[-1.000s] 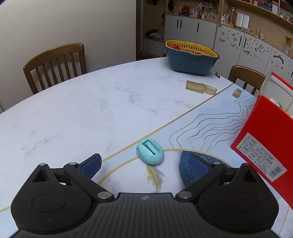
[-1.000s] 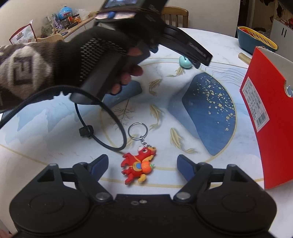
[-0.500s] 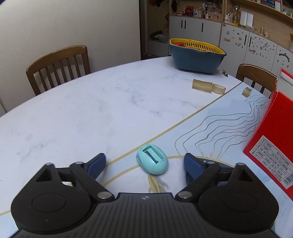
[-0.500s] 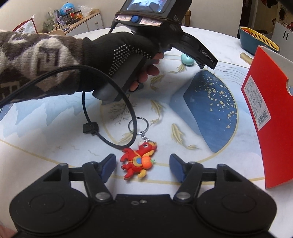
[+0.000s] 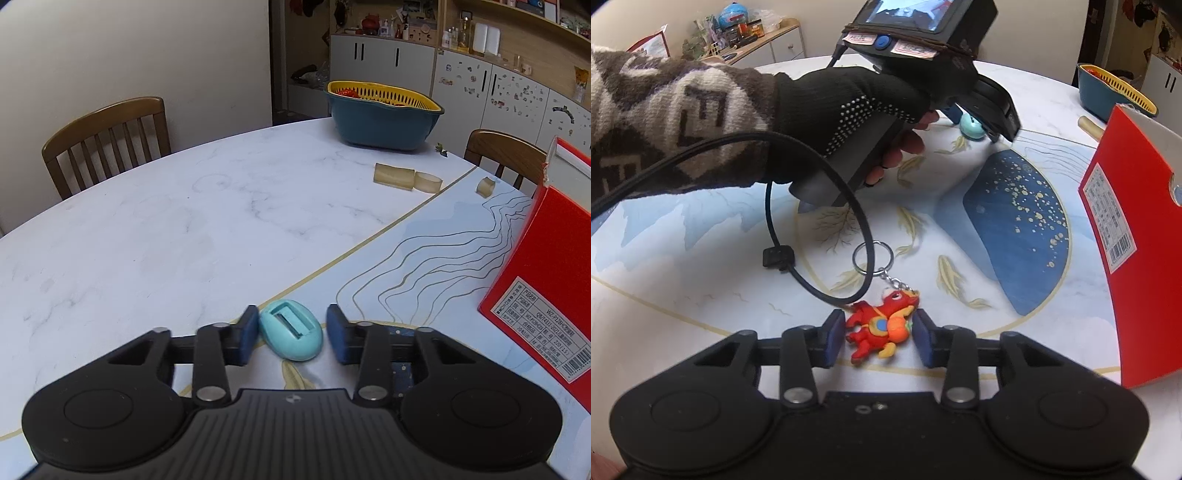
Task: Organize objects
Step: 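Close left tool on the teal egg while right tool grasps the red dragon keychain, then carry the teal egg in left tool while right tool carries the dragon keychain to the shoebox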
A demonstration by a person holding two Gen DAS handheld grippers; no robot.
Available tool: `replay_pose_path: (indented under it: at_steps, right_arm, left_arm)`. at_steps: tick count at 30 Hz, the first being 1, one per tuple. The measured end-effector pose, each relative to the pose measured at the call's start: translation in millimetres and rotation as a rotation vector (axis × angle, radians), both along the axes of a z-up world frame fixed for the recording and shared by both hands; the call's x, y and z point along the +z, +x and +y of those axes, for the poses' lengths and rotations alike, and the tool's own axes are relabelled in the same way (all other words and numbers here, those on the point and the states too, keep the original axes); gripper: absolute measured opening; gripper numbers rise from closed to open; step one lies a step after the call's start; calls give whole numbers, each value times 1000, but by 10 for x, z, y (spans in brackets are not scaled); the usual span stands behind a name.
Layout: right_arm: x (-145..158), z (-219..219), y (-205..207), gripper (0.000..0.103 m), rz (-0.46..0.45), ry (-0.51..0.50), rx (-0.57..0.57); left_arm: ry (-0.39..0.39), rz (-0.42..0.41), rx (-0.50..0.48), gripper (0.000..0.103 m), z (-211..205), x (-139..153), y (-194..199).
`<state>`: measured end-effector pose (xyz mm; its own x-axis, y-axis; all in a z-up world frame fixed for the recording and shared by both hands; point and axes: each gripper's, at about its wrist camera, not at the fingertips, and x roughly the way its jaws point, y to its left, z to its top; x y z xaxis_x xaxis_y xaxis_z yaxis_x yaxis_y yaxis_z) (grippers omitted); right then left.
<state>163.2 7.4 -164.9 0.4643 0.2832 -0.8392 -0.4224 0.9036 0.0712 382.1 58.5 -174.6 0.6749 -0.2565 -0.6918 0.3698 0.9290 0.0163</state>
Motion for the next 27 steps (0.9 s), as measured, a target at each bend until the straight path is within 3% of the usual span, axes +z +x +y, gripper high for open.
replay_pose_path:
  at_steps: [14, 27]
  right_arm:
    - [118, -373, -65, 36, 7, 34, -114]
    - [690, -974, -191, 36, -85, 75, -225]
  left_arm:
    - [44, 16, 5, 35, 34, 99, -182]
    - [2, 28, 5, 35, 182, 520, -586]
